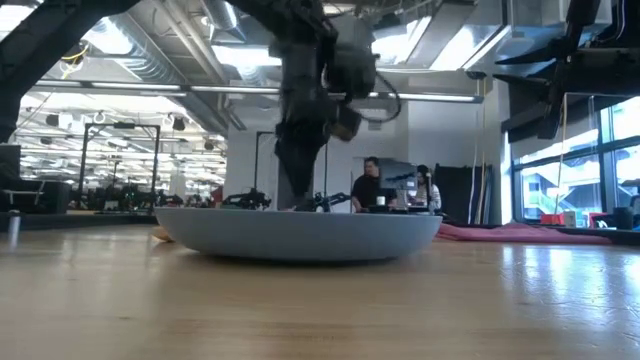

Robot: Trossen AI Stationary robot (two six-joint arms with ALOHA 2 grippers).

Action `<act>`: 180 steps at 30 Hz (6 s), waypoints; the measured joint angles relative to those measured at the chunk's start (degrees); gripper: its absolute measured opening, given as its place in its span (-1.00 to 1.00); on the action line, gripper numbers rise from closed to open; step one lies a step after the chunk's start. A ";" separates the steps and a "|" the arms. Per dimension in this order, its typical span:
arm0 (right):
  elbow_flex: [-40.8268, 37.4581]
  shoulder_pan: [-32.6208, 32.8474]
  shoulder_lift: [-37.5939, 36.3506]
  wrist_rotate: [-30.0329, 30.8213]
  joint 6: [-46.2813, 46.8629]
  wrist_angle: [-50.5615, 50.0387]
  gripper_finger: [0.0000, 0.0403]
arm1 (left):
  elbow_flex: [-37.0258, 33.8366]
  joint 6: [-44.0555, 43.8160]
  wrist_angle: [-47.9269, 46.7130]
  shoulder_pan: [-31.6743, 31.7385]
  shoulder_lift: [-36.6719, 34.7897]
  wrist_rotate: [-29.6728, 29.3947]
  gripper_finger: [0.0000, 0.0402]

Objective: Set table place
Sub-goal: Put the black bowl on top of the blue plate

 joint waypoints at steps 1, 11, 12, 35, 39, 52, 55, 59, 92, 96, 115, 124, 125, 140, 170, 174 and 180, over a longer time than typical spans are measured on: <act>0.00 0.00 0.00 0.00 0.01 0.00 -0.61 | 1.64 0.00 -1.10 0.00 0.00 0.00 -0.42; 5.13 0.02 0.00 -24.44 -1.31 11.08 -0.61 | 16.42 0.05 -8.79 -0.02 -0.04 0.04 -0.52; 6.80 0.02 0.04 -24.42 -2.97 12.98 -0.61 | 17.22 0.05 -8.82 -0.02 -0.07 0.04 -0.53; 86.21 0.02 50.29 -54.89 -19.92 -43.74 -0.61 | 18.89 -1.87 -19.64 0.24 -0.09 -1.53 -0.55; 96.65 0.02 57.54 -51.90 -19.94 -76.59 -0.61 | 18.85 -1.92 -24.31 0.22 -0.09 -2.43 -0.59; 83.27 0.12 64.66 -39.55 -17.99 -96.96 -0.61 | 19.37 -0.11 -24.05 0.21 -0.13 -3.53 -0.67; 78.07 -0.23 65.77 -38.42 -18.09 -95.71 -0.61 | 19.40 0.05 -24.03 -0.11 -0.13 -3.87 -0.69; 70.69 -0.24 66.95 -41.32 -18.38 -96.98 -0.61 | 19.38 0.98 -24.03 -0.17 -0.13 -4.96 -0.72; 57.20 4.59 72.04 -53.87 -21.14 -104.11 -0.61 | 19.40 5.75 -19.75 1.05 -0.11 -7.43 -0.84; 57.20 4.59 72.04 -54.03 -20.98 -102.58 -0.61 | 19.40 5.73 -17.25 1.03 -0.11 -7.39 -0.84; 66.88 4.57 71.80 -47.45 -19.75 -97.51 -0.60 | 19.40 5.66 -1.66 1.04 -0.11 -7.34 -0.84; 69.07 5.22 71.80 -45.90 -22.14 -97.03 -0.05 | 19.40 5.66 4.12 1.03 -0.11 -7.34 -0.84; 69.07 5.48 71.80 -45.90 -22.65 -96.41 0.02 | 19.40 5.66 4.55 1.05 -0.11 -7.34 -0.84; 69.07 18.27 71.82 -46.91 -15.17 -100.69 0.25 | 19.39 5.66 6.94 1.03 -0.09 -7.34 -0.84; 51.65 40.87 71.91 -43.06 9.09 -81.58 0.22 | 19.38 -0.39 14.57 -4.38 -0.04 -7.08 -0.84; 51.65 40.85 71.91 -43.06 9.09 -80.63 0.22 | 19.37 1.93 14.49 -5.77 -0.04 -7.08 -0.84; 51.65 40.83 71.91 -43.04 9.09 -79.00 0.22 | 19.39 3.22 14.08 -7.41 -0.04 -7.08 -0.84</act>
